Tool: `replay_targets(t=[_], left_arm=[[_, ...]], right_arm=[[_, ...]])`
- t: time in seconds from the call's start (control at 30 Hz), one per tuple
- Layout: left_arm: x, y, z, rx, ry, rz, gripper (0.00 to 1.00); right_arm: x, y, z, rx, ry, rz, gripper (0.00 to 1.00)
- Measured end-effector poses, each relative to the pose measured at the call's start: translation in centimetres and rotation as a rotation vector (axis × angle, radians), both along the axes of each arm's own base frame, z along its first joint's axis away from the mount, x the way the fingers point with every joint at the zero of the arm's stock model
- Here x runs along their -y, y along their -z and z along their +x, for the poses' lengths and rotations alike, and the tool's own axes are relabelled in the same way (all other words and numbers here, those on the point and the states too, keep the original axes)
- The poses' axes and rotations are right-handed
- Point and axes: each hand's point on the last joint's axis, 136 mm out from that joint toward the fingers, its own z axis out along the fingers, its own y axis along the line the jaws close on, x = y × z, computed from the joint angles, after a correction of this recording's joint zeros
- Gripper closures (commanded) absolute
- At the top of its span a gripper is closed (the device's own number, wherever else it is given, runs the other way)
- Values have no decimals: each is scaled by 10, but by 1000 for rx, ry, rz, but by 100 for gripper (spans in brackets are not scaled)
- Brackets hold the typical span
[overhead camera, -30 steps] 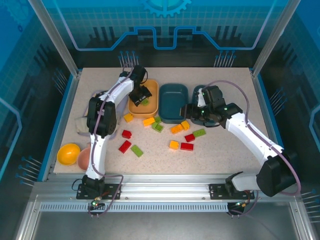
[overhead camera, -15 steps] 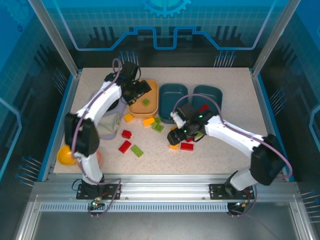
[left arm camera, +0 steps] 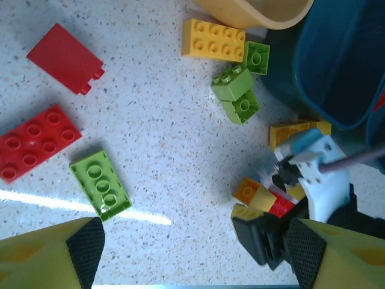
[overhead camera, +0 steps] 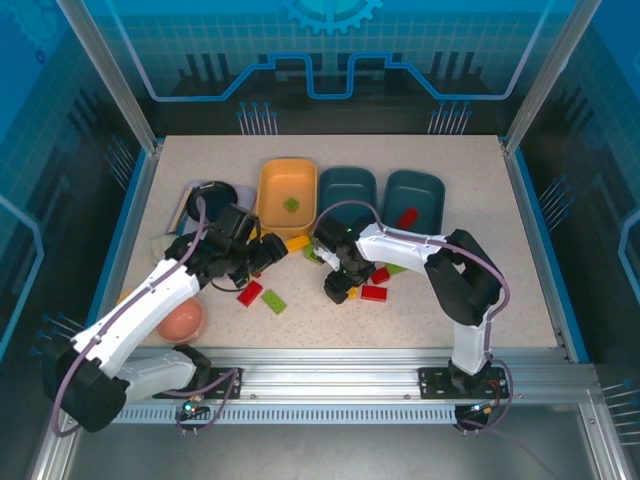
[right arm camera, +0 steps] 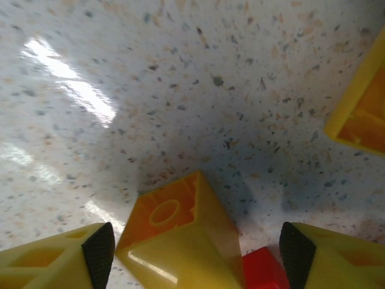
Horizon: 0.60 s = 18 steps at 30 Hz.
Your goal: Sort the legos into containers by color
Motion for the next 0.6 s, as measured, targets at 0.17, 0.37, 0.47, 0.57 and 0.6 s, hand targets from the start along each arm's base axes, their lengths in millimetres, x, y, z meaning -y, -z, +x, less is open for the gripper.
replay_targets(t=[0.17, 0.37, 0.47, 0.57, 0.6], left_arm=[[-2, -7, -10, 27, -14, -18, 17], [-2, -6, -16, 31, -20, -30, 17], [1, -8, -17, 42, -14, -51, 17], [6, -13, -15, 57, -4, -78, 17], [7, -14, -13, 63, -2, -87, 16]], right_arm=[[1, 7, 0, -13, -6, -18, 60], [1, 4, 2, 3, 19, -17, 80], [0, -10, 6, 29, 55, 8, 80], [-6, -49, 26, 96, 138, 91, 77], [-9, -65, 39, 128, 176, 130, 76]])
